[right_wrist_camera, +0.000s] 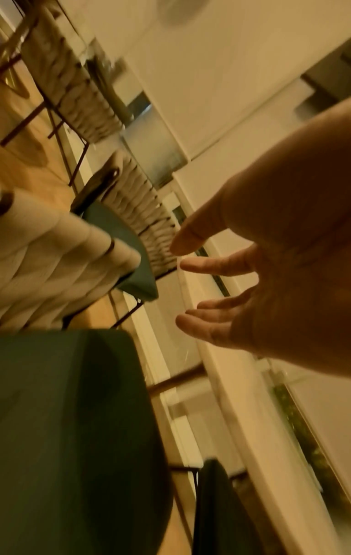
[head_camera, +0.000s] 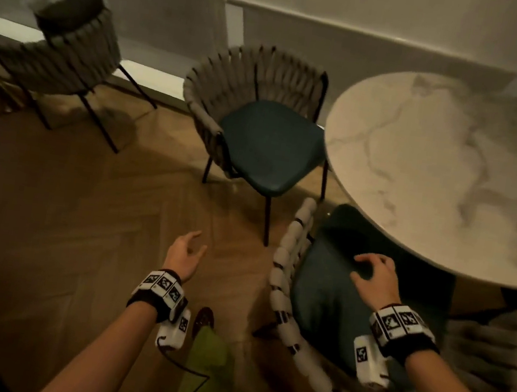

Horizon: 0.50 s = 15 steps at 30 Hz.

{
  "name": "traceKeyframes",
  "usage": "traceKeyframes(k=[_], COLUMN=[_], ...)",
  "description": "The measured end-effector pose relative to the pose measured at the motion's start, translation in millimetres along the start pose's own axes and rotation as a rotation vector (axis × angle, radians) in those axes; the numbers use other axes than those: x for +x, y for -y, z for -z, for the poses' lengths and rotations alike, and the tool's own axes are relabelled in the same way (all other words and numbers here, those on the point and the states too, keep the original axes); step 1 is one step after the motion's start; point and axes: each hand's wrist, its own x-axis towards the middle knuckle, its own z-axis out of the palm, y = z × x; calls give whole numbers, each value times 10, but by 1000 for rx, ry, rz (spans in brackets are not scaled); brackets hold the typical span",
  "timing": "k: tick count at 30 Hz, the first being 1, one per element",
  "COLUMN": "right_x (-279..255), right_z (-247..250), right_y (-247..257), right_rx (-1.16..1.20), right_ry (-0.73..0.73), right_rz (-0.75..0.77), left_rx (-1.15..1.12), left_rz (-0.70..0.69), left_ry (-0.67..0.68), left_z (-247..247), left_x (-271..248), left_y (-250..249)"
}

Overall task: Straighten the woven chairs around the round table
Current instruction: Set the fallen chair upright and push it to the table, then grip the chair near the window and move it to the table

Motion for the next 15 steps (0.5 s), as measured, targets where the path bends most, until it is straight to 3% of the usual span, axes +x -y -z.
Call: traceKeyframes(k=[6, 10, 15], right_x=[869, 1449, 2047], right_z=[-760, -1304, -1733], right_y=[1427, 2355, 3221], right_rx=[55, -9, 18], right_ry=[-43, 49, 146], right_rz=[128, 116, 227], left_rx=[-80, -33, 82], left_rz=[41, 11, -54], left_ry=[-75, -56, 26], left_z=[1116, 1677, 2047], left_x=[1361, 2320, 3389], left_y=[164, 5, -304])
